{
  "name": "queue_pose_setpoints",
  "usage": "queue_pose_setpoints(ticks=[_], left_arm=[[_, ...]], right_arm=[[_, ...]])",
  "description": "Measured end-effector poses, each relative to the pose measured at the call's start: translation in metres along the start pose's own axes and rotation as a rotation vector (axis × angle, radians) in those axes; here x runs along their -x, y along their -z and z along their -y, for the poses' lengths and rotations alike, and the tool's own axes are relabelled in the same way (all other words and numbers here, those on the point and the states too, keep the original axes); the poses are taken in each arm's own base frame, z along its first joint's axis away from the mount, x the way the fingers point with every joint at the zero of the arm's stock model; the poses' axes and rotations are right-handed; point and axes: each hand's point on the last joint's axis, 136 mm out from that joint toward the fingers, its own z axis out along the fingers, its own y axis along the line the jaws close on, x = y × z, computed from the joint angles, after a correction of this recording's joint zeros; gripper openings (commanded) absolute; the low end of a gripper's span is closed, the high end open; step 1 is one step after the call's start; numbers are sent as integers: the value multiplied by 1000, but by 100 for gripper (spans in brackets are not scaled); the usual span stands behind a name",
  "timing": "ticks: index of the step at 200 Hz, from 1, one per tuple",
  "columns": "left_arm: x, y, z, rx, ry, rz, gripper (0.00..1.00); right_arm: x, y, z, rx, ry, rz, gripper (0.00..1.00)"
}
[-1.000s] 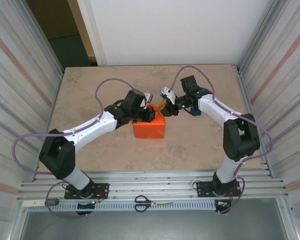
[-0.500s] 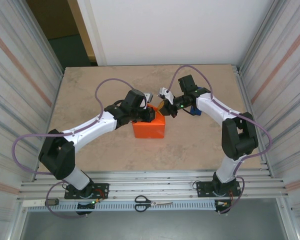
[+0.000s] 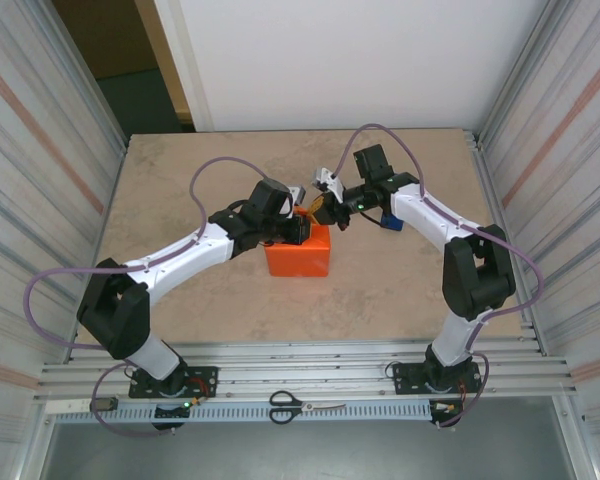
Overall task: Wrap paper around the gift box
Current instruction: Fold the seventh fold of the wrapping paper on the gift box.
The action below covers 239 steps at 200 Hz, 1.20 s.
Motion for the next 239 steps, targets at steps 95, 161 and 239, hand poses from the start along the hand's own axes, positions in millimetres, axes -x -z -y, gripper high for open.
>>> queue_pose_setpoints(ticks=[95, 161, 239], left_arm=[[0, 0, 0, -2, 0, 4, 9], [0, 0, 0, -2, -1, 4, 9], [26, 52, 9, -33, -22, 50, 35]], right_arm=[[-11, 40, 23, -256, -214, 87, 62], [-46, 23, 12, -317, -365, 53, 64], [-50, 17, 7, -346, -345, 91, 58]])
